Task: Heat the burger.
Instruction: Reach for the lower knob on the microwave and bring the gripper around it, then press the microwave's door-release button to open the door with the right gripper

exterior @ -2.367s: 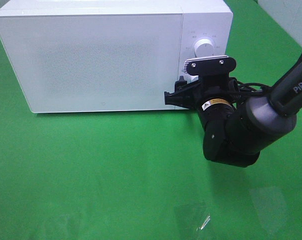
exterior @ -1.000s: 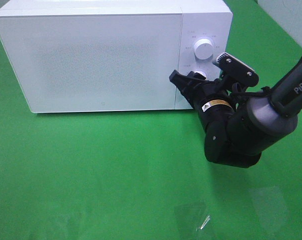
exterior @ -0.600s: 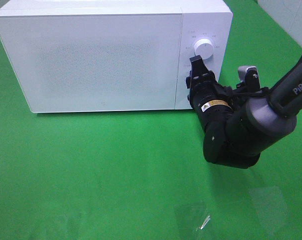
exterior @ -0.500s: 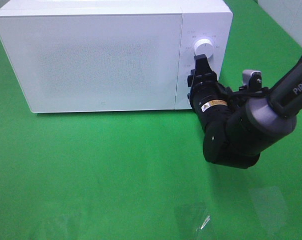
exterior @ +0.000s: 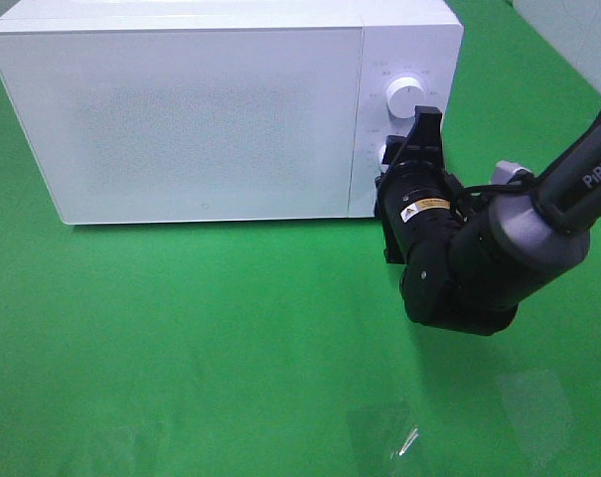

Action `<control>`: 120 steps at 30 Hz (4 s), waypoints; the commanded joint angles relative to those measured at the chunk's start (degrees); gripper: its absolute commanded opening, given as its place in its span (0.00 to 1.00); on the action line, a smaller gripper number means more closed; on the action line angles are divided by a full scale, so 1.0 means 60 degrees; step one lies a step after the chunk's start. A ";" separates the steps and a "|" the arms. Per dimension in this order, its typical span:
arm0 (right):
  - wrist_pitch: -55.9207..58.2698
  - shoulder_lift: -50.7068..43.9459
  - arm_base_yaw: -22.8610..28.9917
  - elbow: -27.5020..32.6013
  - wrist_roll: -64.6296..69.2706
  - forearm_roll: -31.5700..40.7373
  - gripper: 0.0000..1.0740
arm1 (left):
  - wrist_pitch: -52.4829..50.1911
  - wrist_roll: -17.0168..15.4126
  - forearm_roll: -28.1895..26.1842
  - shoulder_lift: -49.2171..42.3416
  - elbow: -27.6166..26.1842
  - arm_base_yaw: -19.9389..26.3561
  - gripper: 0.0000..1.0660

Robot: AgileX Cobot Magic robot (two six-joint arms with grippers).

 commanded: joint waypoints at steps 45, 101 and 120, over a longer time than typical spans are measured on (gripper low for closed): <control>-0.2091 -0.0019 -0.0105 -0.0296 -0.1566 0.0554 0.66 | -0.0124 -0.0010 0.0010 -0.0153 -0.0010 0.0019 0.92; 1.0571 -0.8776 -0.1089 0.2913 -1.5031 -0.2750 0.67 | -0.0124 0.0000 0.0010 -0.0153 -0.0010 0.0019 0.92; 1.7914 -1.3713 -0.1241 0.1585 -1.4248 -0.5204 0.67 | -0.0124 0.0000 0.0010 -0.0153 -0.0010 0.0019 0.92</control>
